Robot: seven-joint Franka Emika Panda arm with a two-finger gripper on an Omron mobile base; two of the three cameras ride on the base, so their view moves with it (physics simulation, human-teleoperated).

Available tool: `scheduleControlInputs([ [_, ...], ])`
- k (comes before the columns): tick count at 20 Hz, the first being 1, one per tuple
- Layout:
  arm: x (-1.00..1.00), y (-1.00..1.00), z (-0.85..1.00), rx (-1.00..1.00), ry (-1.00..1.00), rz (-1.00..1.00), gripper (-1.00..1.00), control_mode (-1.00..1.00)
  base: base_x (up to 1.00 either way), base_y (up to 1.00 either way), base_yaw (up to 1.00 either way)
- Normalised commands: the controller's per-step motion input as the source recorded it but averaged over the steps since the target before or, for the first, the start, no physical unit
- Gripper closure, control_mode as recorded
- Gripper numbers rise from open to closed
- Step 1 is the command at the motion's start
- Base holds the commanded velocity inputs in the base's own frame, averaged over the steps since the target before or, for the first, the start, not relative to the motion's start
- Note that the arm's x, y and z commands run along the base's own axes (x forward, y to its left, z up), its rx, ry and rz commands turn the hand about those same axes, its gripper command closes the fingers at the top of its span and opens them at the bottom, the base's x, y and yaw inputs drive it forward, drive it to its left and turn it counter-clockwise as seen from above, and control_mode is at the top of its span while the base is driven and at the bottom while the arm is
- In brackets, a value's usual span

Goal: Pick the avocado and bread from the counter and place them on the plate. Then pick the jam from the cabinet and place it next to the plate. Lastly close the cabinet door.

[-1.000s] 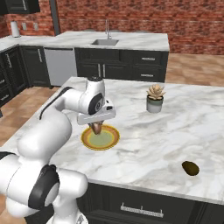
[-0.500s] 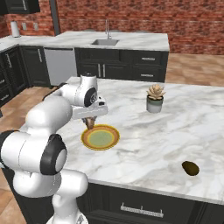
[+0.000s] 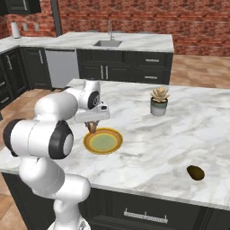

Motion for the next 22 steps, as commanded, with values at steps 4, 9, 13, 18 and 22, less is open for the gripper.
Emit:
scheduleControlInputs([
  [4,0.13,0.0,-0.38,0.0,0.0,0.0,1.0,-1.0,0.0,0.0,0.0],
  [9,0.05,0.0,-0.36,0.0,0.0,0.0,1.0,-1.0,0.0,0.0,0.0],
  [13,0.0,0.0,-0.37,0.0,0.0,0.0,1.0,-1.0,0.0,0.0,0.0],
  [18,0.0,0.0,-0.33,0.0,0.0,0.0,1.0,-1.0,0.0,0.0,0.0],
  [22,0.0,0.0,-0.3,0.0,0.0,0.0,1.0,-1.0,0.0,0.0,0.0],
])
